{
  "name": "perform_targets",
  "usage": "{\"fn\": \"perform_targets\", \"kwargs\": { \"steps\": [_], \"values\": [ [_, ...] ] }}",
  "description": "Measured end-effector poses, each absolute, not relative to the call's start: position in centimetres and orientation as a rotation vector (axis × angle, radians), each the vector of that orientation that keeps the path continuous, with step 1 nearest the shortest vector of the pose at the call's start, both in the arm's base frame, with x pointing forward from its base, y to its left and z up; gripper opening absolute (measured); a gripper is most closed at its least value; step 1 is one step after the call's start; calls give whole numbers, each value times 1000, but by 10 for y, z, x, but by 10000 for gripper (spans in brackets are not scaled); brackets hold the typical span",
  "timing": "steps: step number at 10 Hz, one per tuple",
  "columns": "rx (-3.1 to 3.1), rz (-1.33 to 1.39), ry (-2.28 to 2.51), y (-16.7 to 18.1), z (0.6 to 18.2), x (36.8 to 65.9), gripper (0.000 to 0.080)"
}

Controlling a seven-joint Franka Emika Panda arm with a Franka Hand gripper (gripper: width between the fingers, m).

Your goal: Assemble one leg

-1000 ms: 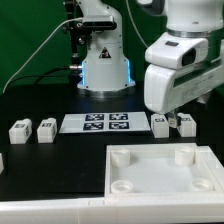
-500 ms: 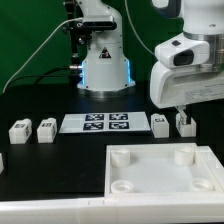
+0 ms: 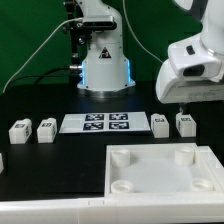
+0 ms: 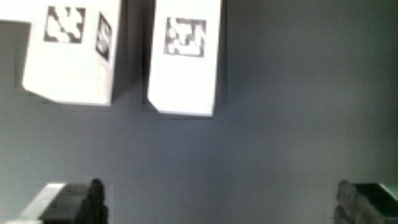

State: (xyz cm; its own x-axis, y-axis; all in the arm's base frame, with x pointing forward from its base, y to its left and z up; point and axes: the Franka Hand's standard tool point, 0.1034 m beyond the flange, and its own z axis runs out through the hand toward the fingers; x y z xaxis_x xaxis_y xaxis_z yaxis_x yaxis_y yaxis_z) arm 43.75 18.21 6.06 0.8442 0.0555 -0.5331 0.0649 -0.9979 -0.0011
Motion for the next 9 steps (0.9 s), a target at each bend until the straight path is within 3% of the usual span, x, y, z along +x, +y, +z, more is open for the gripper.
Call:
{"fn": "perform_targets", "kwargs": {
  "steps": [6, 7, 9],
  "values": [
    [2743, -1427, 178, 179, 53, 429, 649],
    [2771, -1388, 177, 182, 49, 435, 649],
    [2729, -1414, 160, 184, 34, 410, 649]
  ]
}}
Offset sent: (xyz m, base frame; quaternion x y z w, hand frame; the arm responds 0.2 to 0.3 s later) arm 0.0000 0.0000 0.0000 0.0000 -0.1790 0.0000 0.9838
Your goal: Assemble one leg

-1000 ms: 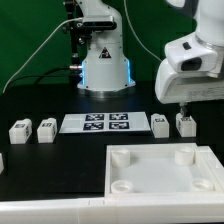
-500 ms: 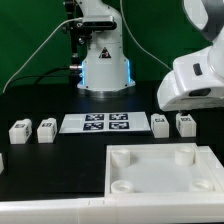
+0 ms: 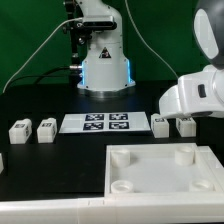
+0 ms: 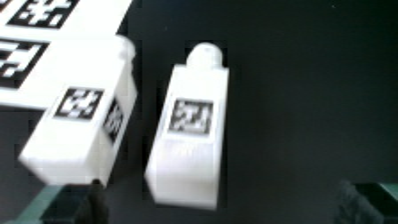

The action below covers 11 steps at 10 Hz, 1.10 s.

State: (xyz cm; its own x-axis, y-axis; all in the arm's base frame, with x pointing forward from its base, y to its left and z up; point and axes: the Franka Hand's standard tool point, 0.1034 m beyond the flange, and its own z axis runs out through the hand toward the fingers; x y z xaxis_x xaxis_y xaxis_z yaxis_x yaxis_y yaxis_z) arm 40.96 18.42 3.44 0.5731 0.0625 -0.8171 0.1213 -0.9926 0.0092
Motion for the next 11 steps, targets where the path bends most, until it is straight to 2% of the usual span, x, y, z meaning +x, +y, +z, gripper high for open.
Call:
{"fn": "perform_targets", "kwargs": {
  "steps": [1, 4, 9, 10, 11],
  "values": [
    [2721, -1420, 163, 183, 24, 396, 649],
    [2721, -1416, 176, 181, 13, 381, 649],
    [2719, -1421, 173, 180, 9, 376, 649],
    [2719, -1421, 173, 180, 9, 376, 507],
    [2718, -1421, 173, 180, 9, 376, 507]
  ]
}}
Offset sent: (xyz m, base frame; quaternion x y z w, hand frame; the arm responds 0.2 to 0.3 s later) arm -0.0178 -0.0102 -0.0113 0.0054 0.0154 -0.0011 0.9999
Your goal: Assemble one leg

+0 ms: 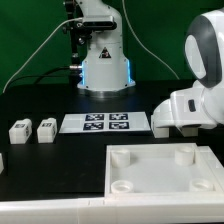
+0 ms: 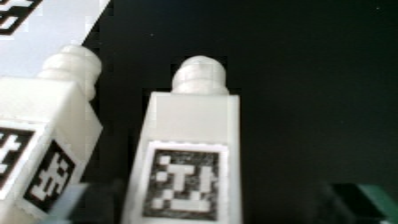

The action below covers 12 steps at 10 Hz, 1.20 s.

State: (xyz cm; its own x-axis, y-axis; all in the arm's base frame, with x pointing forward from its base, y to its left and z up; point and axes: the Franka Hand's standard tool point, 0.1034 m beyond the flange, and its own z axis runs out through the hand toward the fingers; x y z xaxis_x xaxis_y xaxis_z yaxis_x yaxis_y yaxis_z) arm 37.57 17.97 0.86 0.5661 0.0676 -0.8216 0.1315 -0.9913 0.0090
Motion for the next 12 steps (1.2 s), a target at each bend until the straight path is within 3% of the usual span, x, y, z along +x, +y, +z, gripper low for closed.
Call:
{"fn": "perform_targets", "kwargs": {
  "steps": [1, 2, 10, 12],
  "values": [
    [2718, -1422, 173, 180, 9, 376, 370],
    [2718, -1422, 173, 180, 9, 376, 291],
    [2722, -1432, 214, 177, 12, 379, 292],
    [2797, -1363, 289, 164, 47, 420, 292]
  ]
}}
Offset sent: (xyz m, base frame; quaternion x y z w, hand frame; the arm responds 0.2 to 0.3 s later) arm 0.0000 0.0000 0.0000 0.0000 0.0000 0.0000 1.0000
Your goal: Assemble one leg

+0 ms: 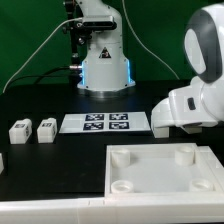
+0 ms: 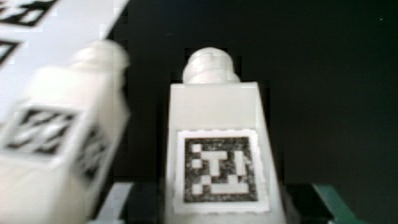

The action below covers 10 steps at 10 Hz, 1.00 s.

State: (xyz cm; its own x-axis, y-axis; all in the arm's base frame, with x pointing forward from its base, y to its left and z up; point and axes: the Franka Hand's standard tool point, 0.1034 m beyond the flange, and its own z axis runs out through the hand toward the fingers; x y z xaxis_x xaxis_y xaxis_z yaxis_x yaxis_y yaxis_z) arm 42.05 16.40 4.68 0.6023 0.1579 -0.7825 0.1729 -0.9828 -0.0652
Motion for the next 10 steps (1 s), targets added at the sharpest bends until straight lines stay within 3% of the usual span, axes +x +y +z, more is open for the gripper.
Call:
{"fn": "perform_targets", "kwargs": {
  "steps": [2, 3, 7, 10],
  "values": [
    [2885, -1236, 306, 154, 82, 451, 292],
    [3000, -999, 295, 148, 94, 473, 292],
    [3140, -505, 241, 126, 150, 512, 293],
    [3194, -47, 235, 126, 146, 516, 293]
  ]
}}
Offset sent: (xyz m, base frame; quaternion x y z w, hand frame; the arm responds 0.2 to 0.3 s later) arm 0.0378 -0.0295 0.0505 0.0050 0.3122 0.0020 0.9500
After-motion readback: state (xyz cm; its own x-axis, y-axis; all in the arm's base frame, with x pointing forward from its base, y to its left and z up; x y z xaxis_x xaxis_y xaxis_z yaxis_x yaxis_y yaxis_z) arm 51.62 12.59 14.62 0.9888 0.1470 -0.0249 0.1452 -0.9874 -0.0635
